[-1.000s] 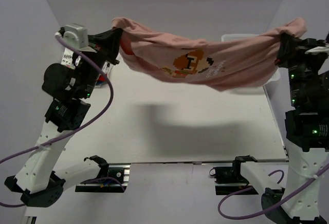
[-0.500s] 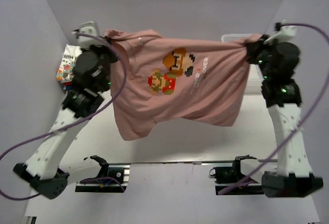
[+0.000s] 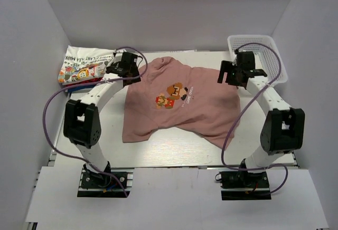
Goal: Fold and stack the t-shirts
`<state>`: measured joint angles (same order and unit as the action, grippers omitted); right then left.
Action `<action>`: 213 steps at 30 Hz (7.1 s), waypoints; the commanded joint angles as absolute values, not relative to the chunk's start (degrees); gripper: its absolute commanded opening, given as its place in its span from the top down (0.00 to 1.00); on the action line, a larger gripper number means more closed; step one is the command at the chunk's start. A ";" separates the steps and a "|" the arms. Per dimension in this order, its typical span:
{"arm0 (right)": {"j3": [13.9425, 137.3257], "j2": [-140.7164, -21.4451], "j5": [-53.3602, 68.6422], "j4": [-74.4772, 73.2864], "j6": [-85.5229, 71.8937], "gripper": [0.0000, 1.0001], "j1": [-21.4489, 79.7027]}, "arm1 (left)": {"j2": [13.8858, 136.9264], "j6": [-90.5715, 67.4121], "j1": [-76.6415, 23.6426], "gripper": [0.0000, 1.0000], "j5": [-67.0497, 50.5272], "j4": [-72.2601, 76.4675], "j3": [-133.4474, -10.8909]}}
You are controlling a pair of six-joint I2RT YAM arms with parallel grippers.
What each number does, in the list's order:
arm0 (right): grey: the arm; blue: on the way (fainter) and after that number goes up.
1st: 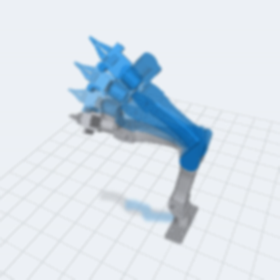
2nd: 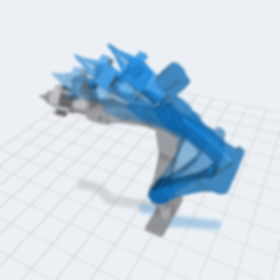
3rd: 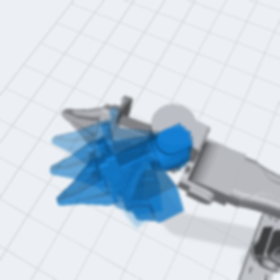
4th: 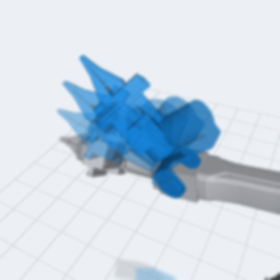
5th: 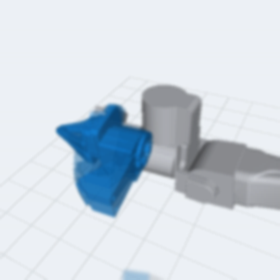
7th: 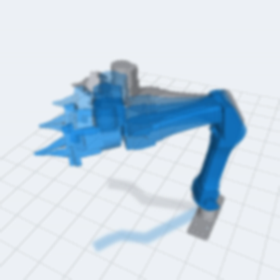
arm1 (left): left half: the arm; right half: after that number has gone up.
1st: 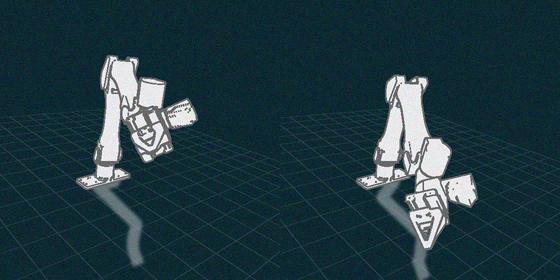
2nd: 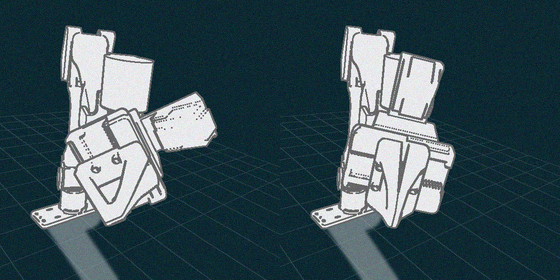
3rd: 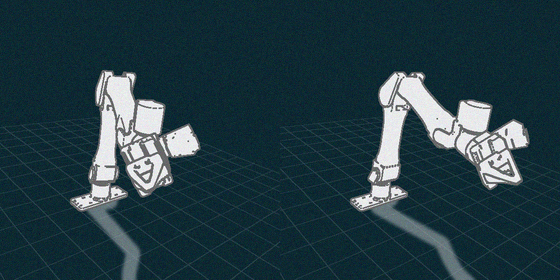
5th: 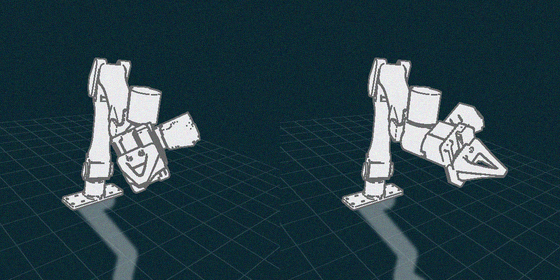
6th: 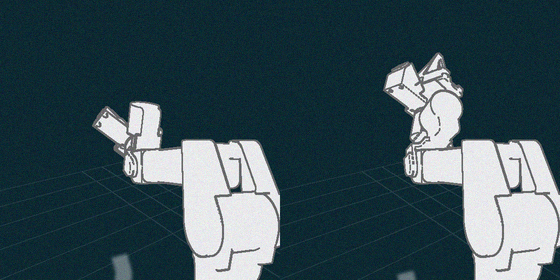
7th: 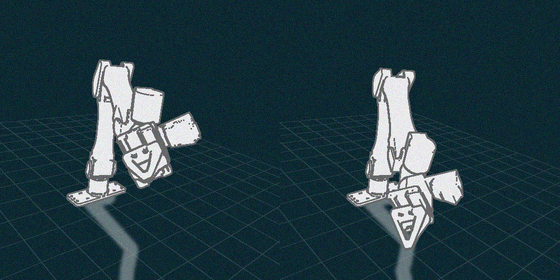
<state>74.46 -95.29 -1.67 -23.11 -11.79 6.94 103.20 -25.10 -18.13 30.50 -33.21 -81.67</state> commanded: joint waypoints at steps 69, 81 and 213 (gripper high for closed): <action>84.79 -101.06 -12.74 -46.76 -13.28 1.00 25.76 | 69.78 -45.18 -18.98 1.00 12.13 -27.16 -42.71; 102.73 -118.73 -20.92 -40.87 4.38 0.64 19.95 | 77.95 -43.07 -18.98 1.00 16.52 -31.28 -50.97; 80.77 -100.50 -3.10 -15.37 -3.27 0.74 8.53 | 109.49 -6.94 -13.27 0.39 26.55 -17.74 -92.64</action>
